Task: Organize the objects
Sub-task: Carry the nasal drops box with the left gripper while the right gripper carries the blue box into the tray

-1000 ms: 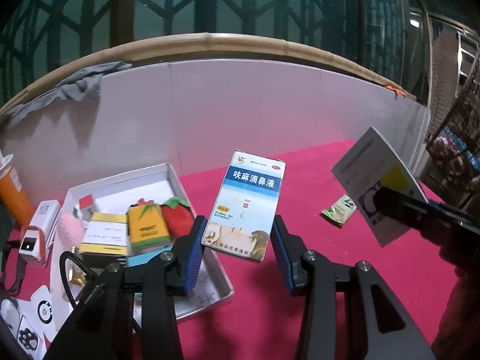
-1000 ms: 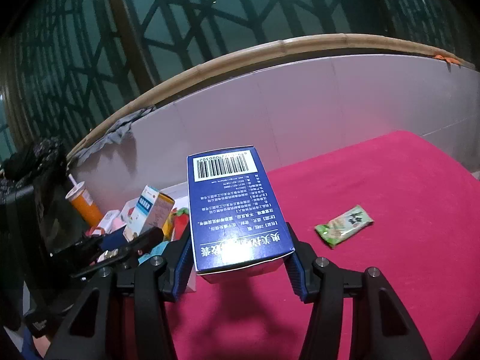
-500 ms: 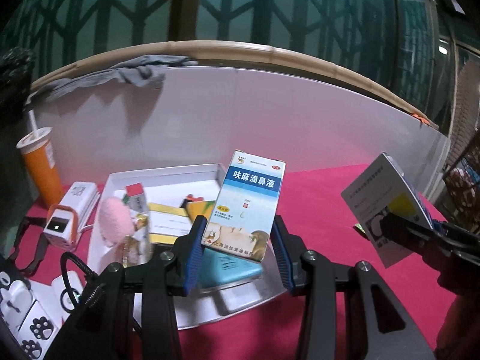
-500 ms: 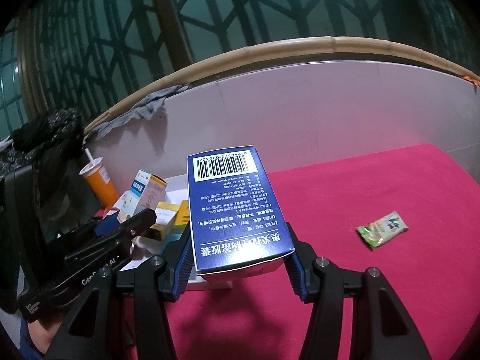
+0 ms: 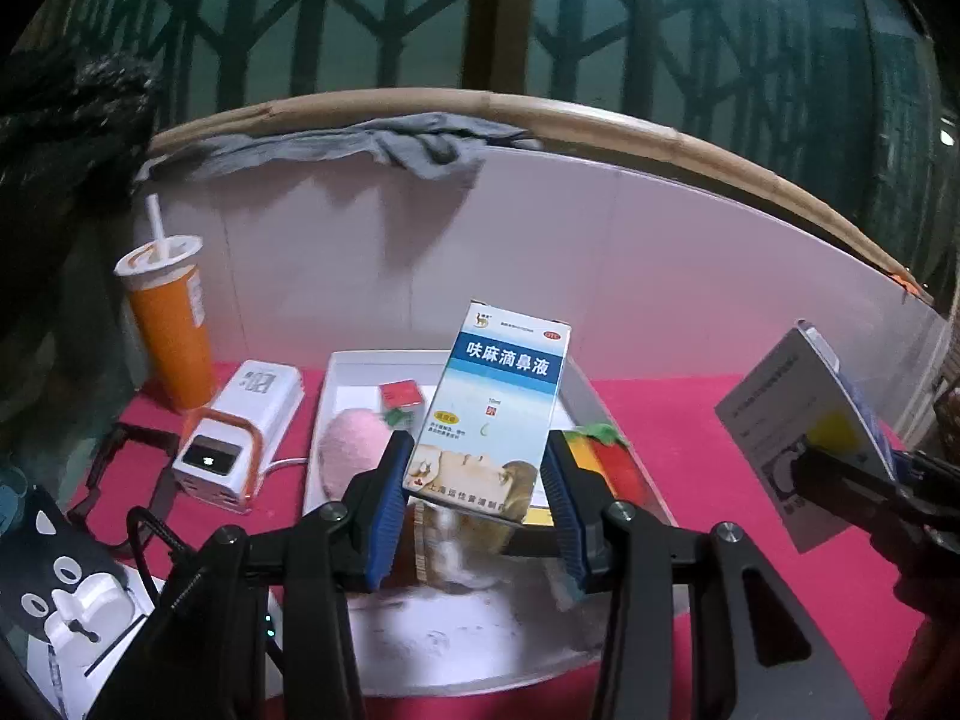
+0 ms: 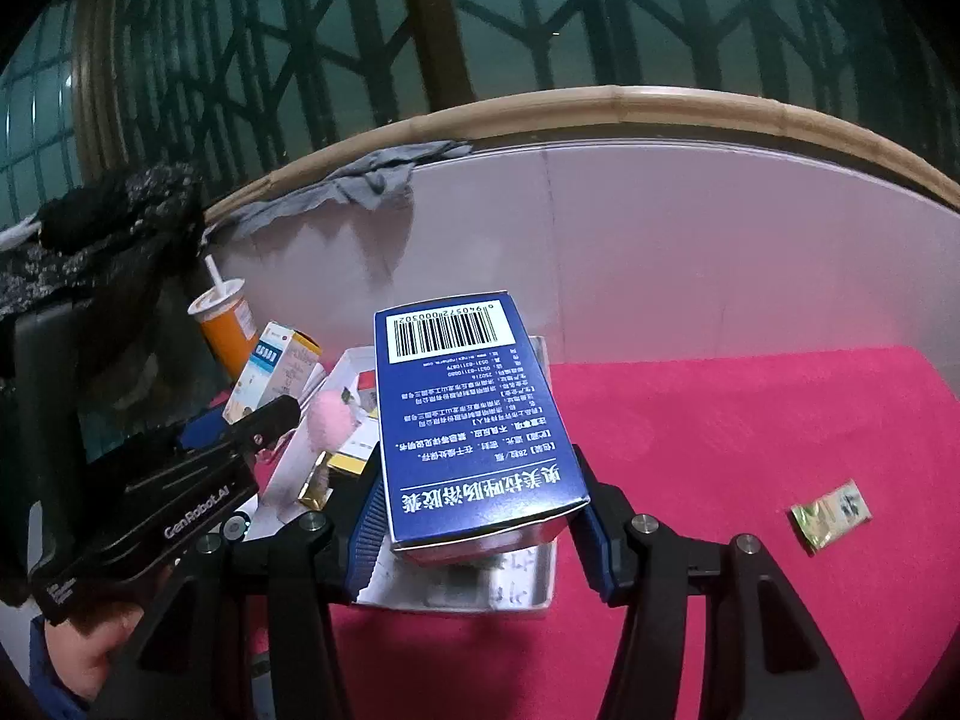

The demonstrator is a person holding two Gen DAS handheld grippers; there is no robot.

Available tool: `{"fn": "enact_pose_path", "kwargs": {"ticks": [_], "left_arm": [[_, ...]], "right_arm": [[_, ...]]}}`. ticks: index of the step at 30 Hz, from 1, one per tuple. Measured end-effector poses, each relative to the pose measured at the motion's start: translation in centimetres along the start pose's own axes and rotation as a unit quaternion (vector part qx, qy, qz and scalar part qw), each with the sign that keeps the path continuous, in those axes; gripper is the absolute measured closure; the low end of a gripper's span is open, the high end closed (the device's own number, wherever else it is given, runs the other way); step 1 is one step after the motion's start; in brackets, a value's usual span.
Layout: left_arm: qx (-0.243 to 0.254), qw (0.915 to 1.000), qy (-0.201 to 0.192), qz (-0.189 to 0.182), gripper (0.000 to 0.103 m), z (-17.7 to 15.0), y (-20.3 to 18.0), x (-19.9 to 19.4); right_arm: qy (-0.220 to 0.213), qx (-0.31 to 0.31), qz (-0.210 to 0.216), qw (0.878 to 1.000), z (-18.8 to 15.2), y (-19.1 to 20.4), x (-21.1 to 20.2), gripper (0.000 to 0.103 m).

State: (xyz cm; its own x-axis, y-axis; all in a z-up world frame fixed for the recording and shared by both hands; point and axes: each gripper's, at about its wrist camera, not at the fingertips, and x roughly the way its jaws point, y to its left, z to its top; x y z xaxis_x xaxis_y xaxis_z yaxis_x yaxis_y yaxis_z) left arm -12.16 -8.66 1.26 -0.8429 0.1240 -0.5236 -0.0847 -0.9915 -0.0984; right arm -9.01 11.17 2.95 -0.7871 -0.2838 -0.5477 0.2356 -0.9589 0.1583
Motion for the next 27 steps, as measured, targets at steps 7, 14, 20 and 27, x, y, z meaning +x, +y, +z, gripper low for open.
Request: {"fn": "enact_pose_path", "kwargs": {"ticks": [7, 14, 20, 27], "left_arm": [[-0.015, 0.9998, 0.006, 0.015, 0.061, 0.1, 1.7, 0.9], [-0.024, 0.9993, 0.014, 0.024, 0.061, 0.3, 2.8, 2.3], [-0.031, 0.9985, 0.032, 0.032, 0.061, 0.5, 3.4, 4.2], [-0.027, 0.9978, 0.046, 0.039, 0.061, 0.8, 3.6, 5.9]], "right_arm": [[0.009, -0.029, 0.003, 1.000, 1.2, 2.3, 2.0, 0.044], [0.024, -0.039, 0.003, 0.999, 1.7, 3.6, 4.2, 0.044], [0.040, -0.044, -0.009, 0.998, 1.8, 3.9, 6.6, 0.044], [0.055, -0.052, -0.024, 0.997, 2.1, 3.9, 9.8, 0.044]]}}
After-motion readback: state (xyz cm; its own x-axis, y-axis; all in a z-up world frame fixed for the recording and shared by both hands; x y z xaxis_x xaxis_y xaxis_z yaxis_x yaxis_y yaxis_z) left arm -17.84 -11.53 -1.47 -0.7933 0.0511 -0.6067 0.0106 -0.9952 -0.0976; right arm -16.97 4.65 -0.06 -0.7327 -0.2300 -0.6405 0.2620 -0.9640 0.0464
